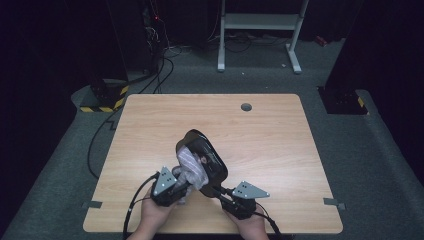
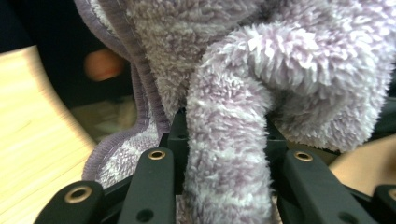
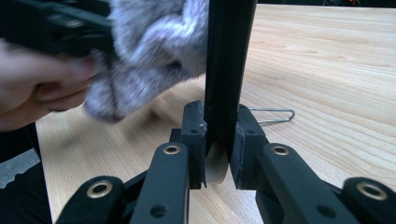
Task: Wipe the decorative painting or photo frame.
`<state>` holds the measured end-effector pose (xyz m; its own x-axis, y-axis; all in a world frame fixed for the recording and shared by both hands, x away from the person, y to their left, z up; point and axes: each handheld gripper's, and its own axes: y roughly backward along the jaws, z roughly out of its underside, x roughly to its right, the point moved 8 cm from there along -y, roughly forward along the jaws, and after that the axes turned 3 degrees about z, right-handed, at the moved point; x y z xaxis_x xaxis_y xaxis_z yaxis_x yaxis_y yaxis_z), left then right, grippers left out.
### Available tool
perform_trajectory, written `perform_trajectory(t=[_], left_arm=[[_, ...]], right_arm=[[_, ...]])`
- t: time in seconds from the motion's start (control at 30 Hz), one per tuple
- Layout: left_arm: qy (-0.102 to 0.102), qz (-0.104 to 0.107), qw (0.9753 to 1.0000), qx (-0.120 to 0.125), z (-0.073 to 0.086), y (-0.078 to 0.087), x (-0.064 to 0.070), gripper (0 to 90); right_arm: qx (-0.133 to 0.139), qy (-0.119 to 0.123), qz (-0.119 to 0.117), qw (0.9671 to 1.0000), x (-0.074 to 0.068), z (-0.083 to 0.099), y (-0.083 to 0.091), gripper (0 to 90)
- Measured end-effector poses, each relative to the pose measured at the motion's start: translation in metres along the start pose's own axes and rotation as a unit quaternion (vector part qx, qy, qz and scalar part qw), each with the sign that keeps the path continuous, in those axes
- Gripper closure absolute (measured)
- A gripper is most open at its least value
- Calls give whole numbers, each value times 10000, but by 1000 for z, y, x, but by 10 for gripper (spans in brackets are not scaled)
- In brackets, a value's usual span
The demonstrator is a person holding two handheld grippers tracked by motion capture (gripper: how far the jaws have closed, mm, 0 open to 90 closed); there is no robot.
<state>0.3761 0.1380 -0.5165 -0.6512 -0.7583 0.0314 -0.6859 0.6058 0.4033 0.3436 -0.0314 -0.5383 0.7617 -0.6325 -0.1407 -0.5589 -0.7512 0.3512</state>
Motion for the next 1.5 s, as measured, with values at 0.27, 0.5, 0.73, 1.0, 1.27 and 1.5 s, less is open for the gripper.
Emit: perform_trajectory(t=[0.27, 0.5, 0.73, 1.0, 1.27, 1.5], left_arm=[[459, -727, 9961, -210, 11, 0, -63, 668], [694, -920, 9929, -287, 13, -2, -82, 667], [675, -813, 9940, -281, 13, 8, -76, 666], [694, -411, 9967, 22, 17, 24, -47, 660], [632, -281, 9976, -63, 26, 28, -42, 656], [710, -231, 9972, -82, 31, 26, -44, 649]], right_arm=[[-3, 9, -4, 10000, 0, 0, 0, 784], [1, 7, -8, 10000, -1, 0, 0, 783], [1, -3, -8, 10000, 1, 1, 0, 785], [8, 10, 9, 10000, 0, 1, 0, 782], [152, -44, -21, 9999, -1, -6, 4, 679], [257, -92, 3, 9996, 0, -16, 9, 580]])
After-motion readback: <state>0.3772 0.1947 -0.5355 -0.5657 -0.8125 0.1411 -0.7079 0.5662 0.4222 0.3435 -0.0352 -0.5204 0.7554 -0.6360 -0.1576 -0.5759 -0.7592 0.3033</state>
